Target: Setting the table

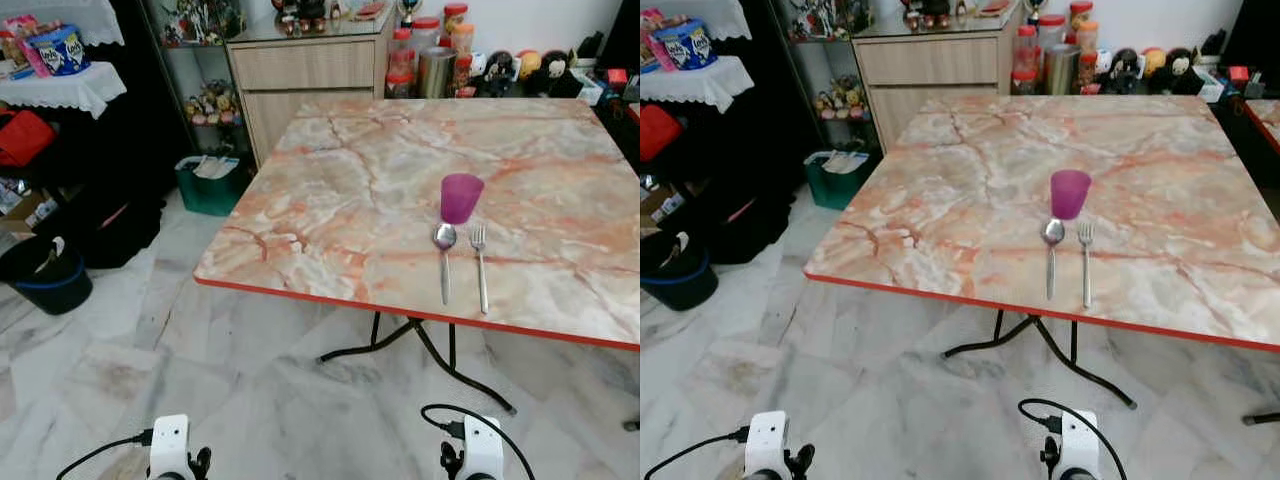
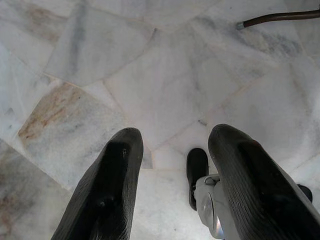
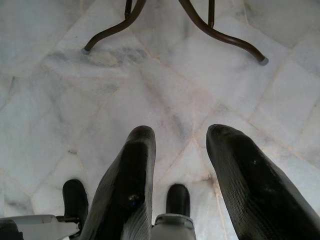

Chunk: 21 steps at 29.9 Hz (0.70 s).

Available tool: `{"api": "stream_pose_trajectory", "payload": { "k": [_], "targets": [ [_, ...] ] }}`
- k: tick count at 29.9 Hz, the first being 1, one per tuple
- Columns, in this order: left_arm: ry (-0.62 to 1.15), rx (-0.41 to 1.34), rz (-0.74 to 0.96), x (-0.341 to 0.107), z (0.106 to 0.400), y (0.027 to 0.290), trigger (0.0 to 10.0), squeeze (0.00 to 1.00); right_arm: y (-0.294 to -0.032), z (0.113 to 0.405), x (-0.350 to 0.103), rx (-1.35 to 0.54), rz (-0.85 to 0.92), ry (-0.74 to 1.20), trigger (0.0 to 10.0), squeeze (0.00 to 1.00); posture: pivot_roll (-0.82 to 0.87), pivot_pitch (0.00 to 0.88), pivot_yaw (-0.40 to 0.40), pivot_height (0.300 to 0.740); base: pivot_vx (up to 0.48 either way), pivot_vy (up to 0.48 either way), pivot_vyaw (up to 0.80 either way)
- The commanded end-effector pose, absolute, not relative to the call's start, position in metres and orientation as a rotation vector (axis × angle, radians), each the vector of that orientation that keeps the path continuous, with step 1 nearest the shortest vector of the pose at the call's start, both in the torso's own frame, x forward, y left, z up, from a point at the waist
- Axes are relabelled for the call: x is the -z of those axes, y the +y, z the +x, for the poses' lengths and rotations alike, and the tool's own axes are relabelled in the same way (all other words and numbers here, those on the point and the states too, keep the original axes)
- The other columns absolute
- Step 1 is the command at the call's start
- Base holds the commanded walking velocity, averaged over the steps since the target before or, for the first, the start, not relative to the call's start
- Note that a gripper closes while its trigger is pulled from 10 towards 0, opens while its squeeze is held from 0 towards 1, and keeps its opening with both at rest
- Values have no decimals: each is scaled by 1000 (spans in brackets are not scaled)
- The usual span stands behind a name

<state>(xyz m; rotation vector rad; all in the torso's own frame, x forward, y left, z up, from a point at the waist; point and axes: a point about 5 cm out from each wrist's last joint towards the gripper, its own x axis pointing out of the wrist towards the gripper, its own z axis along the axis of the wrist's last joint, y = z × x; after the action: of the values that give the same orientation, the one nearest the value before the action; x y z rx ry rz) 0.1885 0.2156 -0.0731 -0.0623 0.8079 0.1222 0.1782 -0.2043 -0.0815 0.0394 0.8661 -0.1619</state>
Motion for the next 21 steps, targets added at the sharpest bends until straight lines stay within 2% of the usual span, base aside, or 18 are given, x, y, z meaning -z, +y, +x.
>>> {"api": "stream_pose_trajectory", "payload": {
  "k": [1,21],
  "targets": [
    [811,-140,-57,73,186,222,10000,0,-200,180,81,149,45,858,10000,0,99,0,101,740,0,0,0],
    [812,-147,-57,73,185,224,10000,0,-198,174,83,152,57,847,10000,0,121,0,96,740,0,0,0]
  ]
}}
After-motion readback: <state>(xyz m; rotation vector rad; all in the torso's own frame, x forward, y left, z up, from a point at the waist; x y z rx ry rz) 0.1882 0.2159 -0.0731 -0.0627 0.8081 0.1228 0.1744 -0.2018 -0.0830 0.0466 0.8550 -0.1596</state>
